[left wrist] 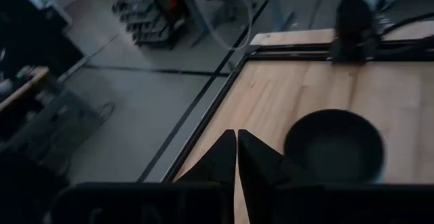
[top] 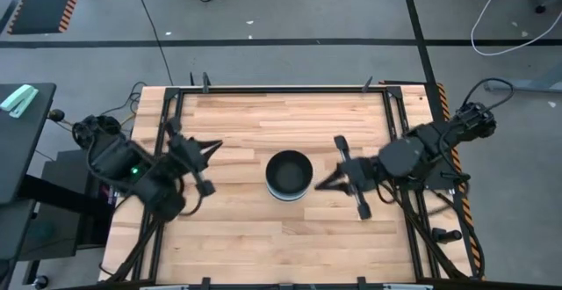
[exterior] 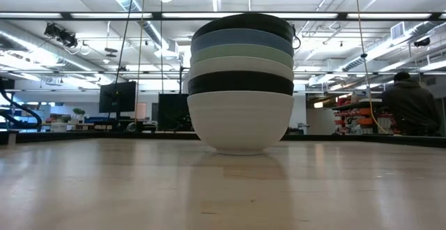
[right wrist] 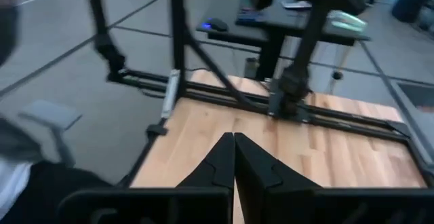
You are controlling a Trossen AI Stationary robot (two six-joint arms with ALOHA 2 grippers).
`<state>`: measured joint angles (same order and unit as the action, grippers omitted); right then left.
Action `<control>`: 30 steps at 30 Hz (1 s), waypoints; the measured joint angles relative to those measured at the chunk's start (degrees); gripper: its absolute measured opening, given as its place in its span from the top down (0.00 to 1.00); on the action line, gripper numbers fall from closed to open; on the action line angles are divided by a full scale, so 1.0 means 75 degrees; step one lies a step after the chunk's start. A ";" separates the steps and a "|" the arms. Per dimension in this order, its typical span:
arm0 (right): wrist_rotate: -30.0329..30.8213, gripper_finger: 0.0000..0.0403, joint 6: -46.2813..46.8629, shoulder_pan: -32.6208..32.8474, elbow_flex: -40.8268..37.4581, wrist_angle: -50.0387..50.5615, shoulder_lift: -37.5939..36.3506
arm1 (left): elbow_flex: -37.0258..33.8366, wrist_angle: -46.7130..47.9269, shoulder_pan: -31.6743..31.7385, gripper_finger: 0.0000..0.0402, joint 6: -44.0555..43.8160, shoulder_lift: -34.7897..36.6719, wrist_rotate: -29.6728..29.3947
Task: Nest bowls inside each other
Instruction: Return to Home Position
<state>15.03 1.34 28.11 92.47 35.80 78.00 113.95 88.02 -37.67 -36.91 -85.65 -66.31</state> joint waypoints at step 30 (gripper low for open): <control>0.0609 0.95 0.1043 0.3985 -0.0317 -0.0428 0.0236 | -0.0002 0.0275 -0.1597 0.94 -0.0845 -0.0097 0.1144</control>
<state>19.59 9.16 58.00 90.09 32.59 79.76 113.94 90.08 -49.65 -43.24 -86.38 -57.73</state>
